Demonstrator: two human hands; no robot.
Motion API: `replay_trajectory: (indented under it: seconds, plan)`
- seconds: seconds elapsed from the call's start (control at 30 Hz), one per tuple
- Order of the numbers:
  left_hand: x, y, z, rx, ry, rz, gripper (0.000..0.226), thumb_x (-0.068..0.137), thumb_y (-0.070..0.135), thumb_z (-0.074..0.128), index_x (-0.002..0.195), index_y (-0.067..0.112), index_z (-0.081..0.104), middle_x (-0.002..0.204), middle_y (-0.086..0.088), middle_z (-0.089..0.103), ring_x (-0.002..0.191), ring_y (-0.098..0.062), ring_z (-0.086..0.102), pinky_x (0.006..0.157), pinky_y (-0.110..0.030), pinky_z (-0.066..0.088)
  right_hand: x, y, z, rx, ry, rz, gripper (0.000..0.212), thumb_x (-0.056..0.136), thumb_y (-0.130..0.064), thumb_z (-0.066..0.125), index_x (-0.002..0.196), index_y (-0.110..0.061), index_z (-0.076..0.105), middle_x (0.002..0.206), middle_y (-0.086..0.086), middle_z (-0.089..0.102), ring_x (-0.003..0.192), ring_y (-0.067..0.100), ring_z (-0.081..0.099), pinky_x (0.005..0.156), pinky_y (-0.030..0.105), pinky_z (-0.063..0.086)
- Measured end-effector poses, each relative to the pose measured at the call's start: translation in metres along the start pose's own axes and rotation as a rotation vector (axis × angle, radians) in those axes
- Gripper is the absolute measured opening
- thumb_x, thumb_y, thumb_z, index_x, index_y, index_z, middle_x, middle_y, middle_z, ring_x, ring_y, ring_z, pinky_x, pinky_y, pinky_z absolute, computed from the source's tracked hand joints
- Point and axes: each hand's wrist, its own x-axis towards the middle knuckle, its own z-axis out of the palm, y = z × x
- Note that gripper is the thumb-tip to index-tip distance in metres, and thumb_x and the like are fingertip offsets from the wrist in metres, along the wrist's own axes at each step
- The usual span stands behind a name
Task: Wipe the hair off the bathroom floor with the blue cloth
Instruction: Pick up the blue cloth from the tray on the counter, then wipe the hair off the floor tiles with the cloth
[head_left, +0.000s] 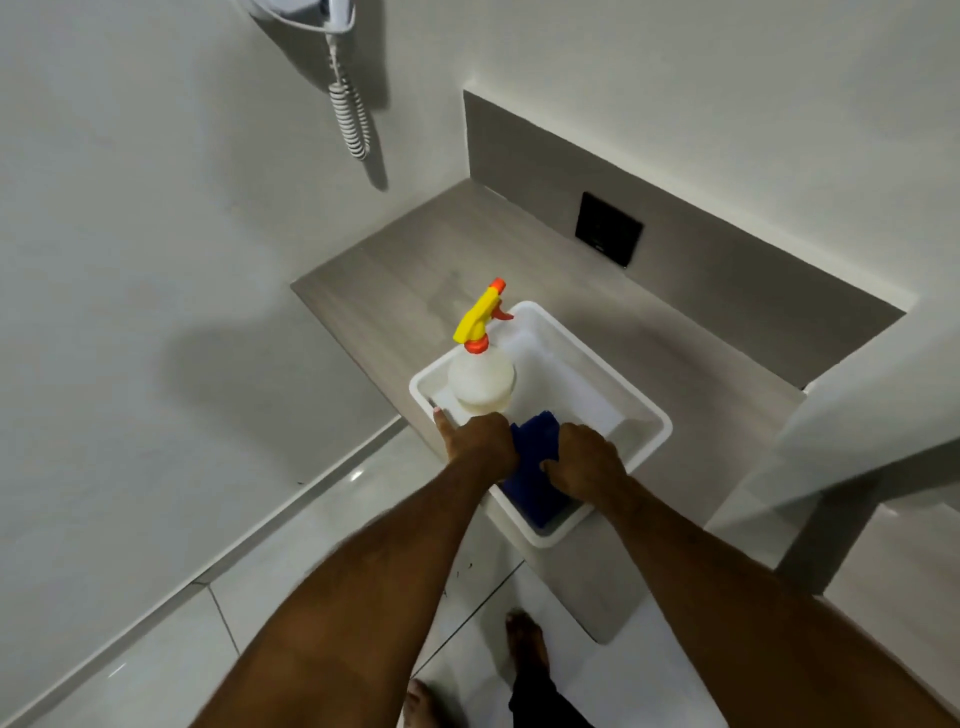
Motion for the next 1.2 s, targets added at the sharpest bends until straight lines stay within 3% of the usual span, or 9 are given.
replay_trajectory:
  seconds: [0.1,0.17,0.23,0.33,0.53,0.63,0.83,1.0,1.2]
  plan:
    - [0.005,-0.002,-0.019,-0.157,0.002,-0.014,0.035,0.085,0.033,0.065,0.114,0.013,0.060,0.113,-0.003,0.063,0.129,-0.029,0.046,0.115,-0.068,0.000,0.001,-0.006,-0.025,0.249,-0.064,-0.089,0.028,0.089,-0.020,0.068,0.109,-0.001,0.063,0.103,0.013,0.069,0.102,0.031,0.066,0.087,0.035,0.052]
    - [0.002,-0.017,-0.034,-0.275,0.054,0.013,0.039,0.086,0.038,0.066,0.116,0.012,0.061,0.107,-0.003,0.063,0.118,-0.029,0.055,0.114,-0.057,0.026,-0.002,-0.017,-0.049,0.302,-0.049,-0.152,0.027,0.090,-0.020,0.067,0.110,-0.001,0.063,0.103,0.015,0.069,0.098,0.030,0.066,0.088,0.041,0.054]
    - [-0.013,-0.043,-0.044,-0.459,0.091,0.054,0.038,0.088,0.038,0.066,0.116,0.013,0.066,0.108,-0.005,0.069,0.101,-0.022,0.063,0.093,-0.039,0.051,-0.009,-0.035,-0.068,0.315,-0.049,-0.179,0.030,0.088,-0.022,0.068,0.113,-0.005,0.062,0.104,0.012,0.068,0.096,0.027,0.065,0.088,0.042,0.055]
    - [-0.052,-0.099,-0.045,-0.680,0.140,0.080,0.022,0.088,0.034,0.066,0.097,0.014,0.072,0.096,-0.006,0.073,0.076,-0.011,0.064,0.065,-0.024,0.050,-0.026,-0.081,-0.071,0.298,-0.086,-0.296,0.026,0.087,-0.024,0.068,0.110,-0.013,0.060,0.100,0.005,0.068,0.090,0.019,0.065,0.081,0.035,0.056]
    - [-0.097,-0.212,-0.018,-1.025,0.259,-0.096,0.016,0.085,0.032,0.072,0.078,0.020,0.064,0.071,0.001,0.064,0.061,-0.009,0.056,0.058,-0.023,0.046,-0.030,-0.190,-0.010,0.307,-0.140,-0.453,0.025,0.087,-0.020,0.067,0.112,-0.018,0.061,0.096,-0.004,0.067,0.088,0.014,0.065,0.074,0.026,0.053]
    - [-0.094,-0.261,0.017,-1.048,0.311,-0.226,0.026,0.086,0.039,0.070,0.088,0.013,0.065,0.073,0.005,0.061,0.061,-0.005,0.053,0.061,-0.022,0.043,-0.012,-0.221,0.043,0.252,-0.168,-0.431,0.025,0.088,-0.021,0.066,0.113,-0.019,0.061,0.097,-0.006,0.066,0.089,0.015,0.064,0.078,0.029,0.053]
    - [-0.053,-0.341,0.176,-0.700,0.154,-0.350,0.067,0.088,0.040,0.067,0.138,0.002,0.045,0.134,-0.019,0.056,0.123,-0.034,0.052,0.098,-0.036,0.040,0.049,-0.217,0.208,0.061,-0.166,-0.346,0.024,0.090,-0.021,0.064,0.111,-0.012,0.061,0.103,0.008,0.069,0.091,0.026,0.065,0.081,0.038,0.054]
    - [0.014,-0.373,0.374,-0.346,-0.013,-0.284,0.089,0.082,0.049,0.069,0.140,-0.009,0.032,0.138,-0.027,0.045,0.130,-0.044,0.041,0.109,-0.048,0.032,0.123,-0.152,0.387,-0.068,-0.240,-0.301,0.023,0.088,-0.017,0.063,0.111,-0.011,0.061,0.106,0.009,0.068,0.092,0.031,0.065,0.074,0.031,0.047]
    - [0.110,-0.382,0.604,-0.206,-0.112,-0.241,0.115,0.081,0.058,0.066,0.150,-0.008,0.002,0.160,-0.033,0.005,0.148,-0.047,0.001,0.120,-0.055,0.006,0.203,-0.045,0.604,-0.186,-0.447,-0.274,0.021,0.086,-0.015,0.062,0.106,-0.012,0.061,0.095,0.009,0.068,0.082,0.028,0.061,0.070,0.032,0.045]
